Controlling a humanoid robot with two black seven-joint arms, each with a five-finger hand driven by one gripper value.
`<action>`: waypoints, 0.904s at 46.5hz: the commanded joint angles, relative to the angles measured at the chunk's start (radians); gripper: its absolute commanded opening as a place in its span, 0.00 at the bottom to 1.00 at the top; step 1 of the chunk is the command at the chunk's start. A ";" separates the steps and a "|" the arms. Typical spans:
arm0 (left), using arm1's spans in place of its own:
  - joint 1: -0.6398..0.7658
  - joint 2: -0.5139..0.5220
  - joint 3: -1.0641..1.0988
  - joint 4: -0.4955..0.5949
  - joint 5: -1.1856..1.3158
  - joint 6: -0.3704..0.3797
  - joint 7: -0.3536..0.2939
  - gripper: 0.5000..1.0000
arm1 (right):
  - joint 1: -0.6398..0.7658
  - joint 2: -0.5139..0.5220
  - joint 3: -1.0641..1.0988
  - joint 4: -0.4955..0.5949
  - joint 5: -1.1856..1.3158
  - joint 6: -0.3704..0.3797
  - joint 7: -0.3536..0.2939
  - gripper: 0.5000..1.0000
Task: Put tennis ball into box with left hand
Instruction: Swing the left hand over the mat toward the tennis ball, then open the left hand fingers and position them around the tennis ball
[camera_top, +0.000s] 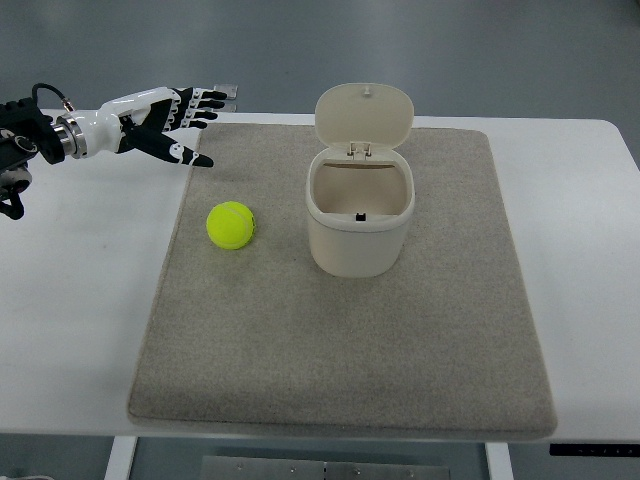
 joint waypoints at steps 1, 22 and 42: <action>-0.007 0.008 0.003 -0.038 0.009 -0.003 0.000 0.98 | 0.000 0.000 0.000 0.000 0.000 0.000 0.001 0.81; -0.020 0.016 0.001 -0.068 0.180 -0.006 -0.012 0.98 | 0.000 0.000 0.000 0.000 0.000 0.000 0.001 0.81; -0.054 0.059 -0.005 -0.130 0.274 -0.006 -0.019 0.98 | 0.000 0.000 0.000 0.000 0.000 0.000 -0.001 0.80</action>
